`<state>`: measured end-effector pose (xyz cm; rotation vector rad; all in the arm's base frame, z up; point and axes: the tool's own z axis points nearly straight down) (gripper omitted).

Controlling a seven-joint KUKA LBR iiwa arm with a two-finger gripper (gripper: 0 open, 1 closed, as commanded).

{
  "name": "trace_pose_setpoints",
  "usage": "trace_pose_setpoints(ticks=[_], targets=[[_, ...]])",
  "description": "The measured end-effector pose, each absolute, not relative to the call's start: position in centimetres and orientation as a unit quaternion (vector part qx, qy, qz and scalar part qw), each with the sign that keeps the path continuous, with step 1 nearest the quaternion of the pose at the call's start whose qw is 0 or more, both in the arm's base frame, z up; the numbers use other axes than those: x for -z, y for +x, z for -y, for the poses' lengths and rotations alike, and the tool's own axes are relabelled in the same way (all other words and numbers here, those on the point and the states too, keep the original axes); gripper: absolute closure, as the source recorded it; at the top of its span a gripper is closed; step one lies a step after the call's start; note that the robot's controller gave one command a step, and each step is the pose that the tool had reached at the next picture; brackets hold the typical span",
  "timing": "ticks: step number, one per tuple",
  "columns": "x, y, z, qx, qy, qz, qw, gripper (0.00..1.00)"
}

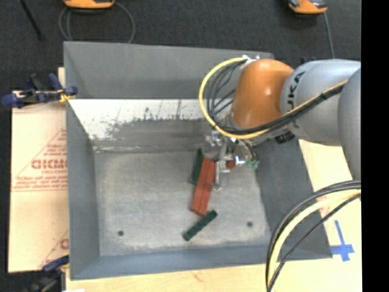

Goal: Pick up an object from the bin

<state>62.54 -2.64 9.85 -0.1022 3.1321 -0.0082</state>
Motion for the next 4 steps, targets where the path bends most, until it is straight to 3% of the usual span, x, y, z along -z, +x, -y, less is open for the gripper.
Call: trace_pose_setpoints(ticks=[1, 2, 3, 4], targets=[[-7.3, 63.9, 2.1, 0.001, -0.222, -0.975, 0.005, 0.0], [-8.0, 64.2, 2.0, 0.0, -0.219, -0.976, 0.009, 1.0], [-7.3, 63.9, 2.0, -0.001, -0.218, -0.976, 0.004, 0.0], [-9.3, 56.2, 5.5, 0.001, -0.328, -0.945, 0.0, 0.0]])
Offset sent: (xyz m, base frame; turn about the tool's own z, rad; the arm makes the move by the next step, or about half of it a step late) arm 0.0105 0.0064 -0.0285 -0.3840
